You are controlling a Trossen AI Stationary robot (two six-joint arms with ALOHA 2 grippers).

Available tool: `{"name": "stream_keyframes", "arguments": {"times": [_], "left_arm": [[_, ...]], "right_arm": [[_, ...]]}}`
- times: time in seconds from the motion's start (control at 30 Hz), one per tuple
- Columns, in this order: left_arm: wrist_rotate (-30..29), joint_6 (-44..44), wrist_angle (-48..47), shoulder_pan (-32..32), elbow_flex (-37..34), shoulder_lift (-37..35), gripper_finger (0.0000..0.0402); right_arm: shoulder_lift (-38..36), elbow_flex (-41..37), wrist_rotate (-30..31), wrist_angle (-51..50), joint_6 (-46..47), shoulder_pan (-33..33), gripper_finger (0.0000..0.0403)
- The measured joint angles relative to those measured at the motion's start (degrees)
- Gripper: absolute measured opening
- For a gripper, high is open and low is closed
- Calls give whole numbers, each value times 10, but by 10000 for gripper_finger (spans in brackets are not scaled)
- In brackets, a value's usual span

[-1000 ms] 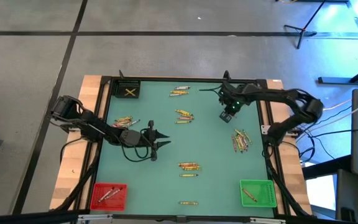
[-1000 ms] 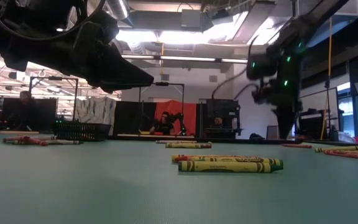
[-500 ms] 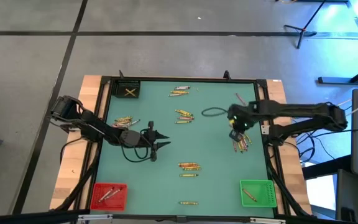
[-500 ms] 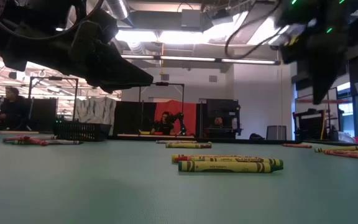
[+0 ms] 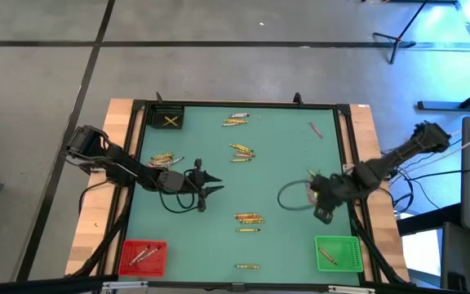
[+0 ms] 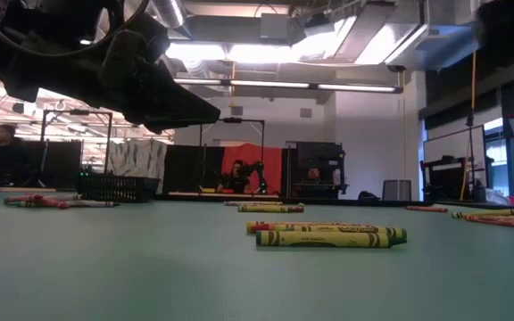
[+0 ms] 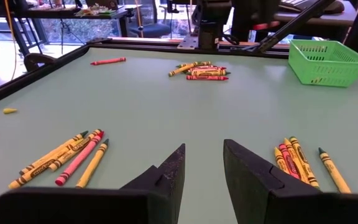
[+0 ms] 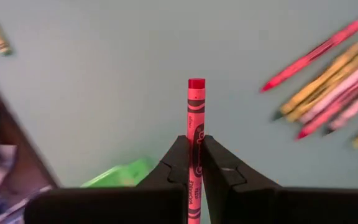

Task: Sort crayons
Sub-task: Put the red crayon into the green bin

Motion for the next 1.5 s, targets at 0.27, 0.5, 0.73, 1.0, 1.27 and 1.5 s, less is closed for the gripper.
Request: {"name": "stream_keyframes", "arguments": {"times": [0.27, 0.5, 0.73, 1.0, 1.27, 1.5], "left_arm": [[0, 1, -2, -2, 0, 0, 94], [0, 1, -2, -2, 0, 0, 94], [0, -1, -2, -2, 0, 0, 94], [-1, -4, -2, -17, 0, 0, 94], [-2, -4, 1, -26, 9, 0, 94], [-2, -4, 1, -29, 10, 0, 94]], "right_arm": [[34, 0, -4, 91, 269, 183, 19], [105, 1, 16, 168, 423, 296, 19], [157, 1, 14, 169, 495, 330, 28], [140, 1, 9, 167, 492, 330, 119], [67, 1, 98, 127, 398, 263, 145], [49, 1, 144, 6, 234, 118, 134]]}}
